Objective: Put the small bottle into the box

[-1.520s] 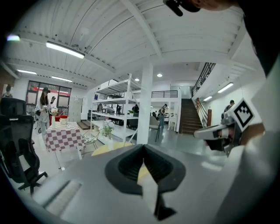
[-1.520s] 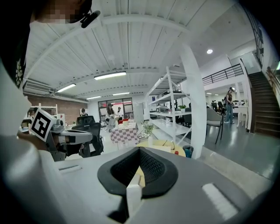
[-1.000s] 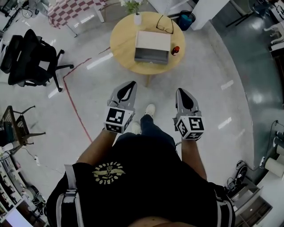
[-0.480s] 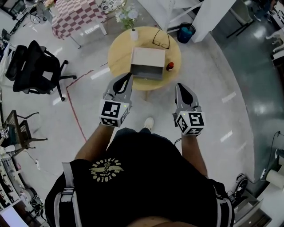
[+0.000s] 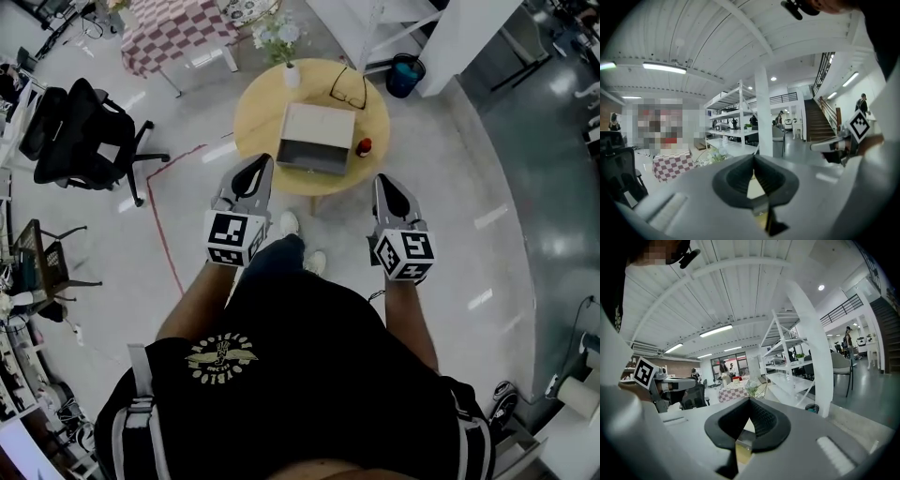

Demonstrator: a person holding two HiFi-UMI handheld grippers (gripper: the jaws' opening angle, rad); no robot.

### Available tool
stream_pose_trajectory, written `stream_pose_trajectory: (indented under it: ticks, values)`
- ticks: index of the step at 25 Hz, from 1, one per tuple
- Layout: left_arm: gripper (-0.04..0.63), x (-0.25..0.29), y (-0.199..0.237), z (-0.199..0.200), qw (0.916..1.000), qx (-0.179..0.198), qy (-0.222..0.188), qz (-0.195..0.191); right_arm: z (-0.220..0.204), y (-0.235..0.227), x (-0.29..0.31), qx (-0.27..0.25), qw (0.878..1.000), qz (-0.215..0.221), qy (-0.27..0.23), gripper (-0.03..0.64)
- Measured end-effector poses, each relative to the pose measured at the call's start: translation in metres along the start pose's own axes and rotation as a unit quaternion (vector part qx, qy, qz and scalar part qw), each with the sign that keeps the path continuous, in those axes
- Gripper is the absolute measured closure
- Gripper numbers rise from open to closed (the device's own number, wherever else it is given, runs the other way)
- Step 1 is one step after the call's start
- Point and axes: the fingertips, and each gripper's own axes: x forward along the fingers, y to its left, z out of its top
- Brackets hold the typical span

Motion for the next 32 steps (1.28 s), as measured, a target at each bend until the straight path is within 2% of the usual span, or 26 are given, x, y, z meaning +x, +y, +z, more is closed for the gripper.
stream_pose_trajectory:
  ticks: [6, 15, 27, 32]
  values:
    - [0.595, 0.009, -0.005, 0.002, 0.9999, 0.003, 0.007, -0.015, 0.005, -0.007, 0.002, 0.006, 1.0, -0.005, -0.003, 0.609]
    - [0.595, 0.034, -0.016, -0.013, 0.9988, -0.013, 0.021, -0.043, -0.014, -0.01, 0.011, 0.01, 0.999, -0.012, 0.037, 0.609]
    - [0.595, 0.043, 0.009, -0.011, 0.999, -0.028, 0.014, -0.033, 0.0, -0.006, 0.04, -0.014, 0.999, -0.006, 0.048, 0.609]
    - [0.595, 0.056, 0.012, -0.01, 0.9985, -0.032, 0.013, -0.042, -0.003, -0.006, 0.049, -0.016, 0.998, -0.008, 0.059, 0.609]
